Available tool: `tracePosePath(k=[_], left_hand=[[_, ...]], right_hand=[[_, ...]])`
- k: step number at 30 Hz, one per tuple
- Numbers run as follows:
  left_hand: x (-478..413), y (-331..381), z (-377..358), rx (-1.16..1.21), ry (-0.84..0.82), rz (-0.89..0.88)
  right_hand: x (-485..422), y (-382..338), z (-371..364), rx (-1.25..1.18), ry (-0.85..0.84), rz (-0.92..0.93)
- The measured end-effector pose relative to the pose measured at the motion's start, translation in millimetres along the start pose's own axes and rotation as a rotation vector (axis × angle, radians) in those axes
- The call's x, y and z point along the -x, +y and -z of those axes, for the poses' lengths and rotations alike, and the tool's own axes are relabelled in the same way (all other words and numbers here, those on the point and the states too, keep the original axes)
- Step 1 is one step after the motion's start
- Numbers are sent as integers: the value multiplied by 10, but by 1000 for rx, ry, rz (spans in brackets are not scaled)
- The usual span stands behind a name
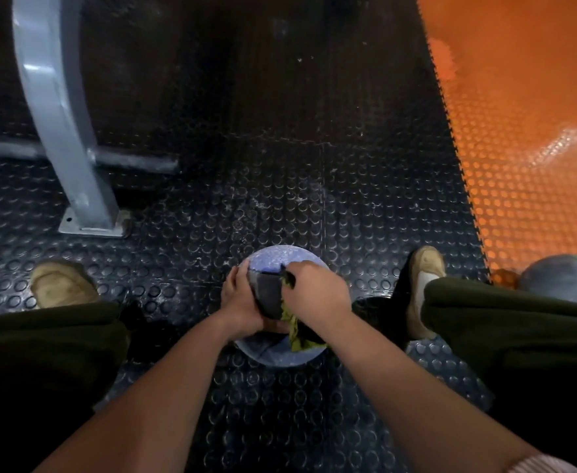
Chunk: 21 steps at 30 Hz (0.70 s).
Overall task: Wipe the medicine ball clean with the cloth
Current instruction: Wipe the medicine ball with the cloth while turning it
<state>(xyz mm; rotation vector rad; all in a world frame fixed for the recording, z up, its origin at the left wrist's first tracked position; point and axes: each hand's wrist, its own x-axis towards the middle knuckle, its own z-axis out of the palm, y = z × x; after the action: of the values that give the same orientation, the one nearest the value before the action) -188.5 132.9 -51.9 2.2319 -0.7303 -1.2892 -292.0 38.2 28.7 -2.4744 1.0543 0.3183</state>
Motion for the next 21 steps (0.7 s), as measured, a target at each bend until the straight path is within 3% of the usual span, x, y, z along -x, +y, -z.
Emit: tracePosePath(k=[4,15,21], left_hand=[[7,-73,-10,54,23,-23],[85,-24,-2,29,-40,-26],[73,93,-81,-46,21,22]], right_hand=[[84,13,-55,3,-49,123],[90,591,10,-282,-19,-442],[58,252,22,-193,23,-296]])
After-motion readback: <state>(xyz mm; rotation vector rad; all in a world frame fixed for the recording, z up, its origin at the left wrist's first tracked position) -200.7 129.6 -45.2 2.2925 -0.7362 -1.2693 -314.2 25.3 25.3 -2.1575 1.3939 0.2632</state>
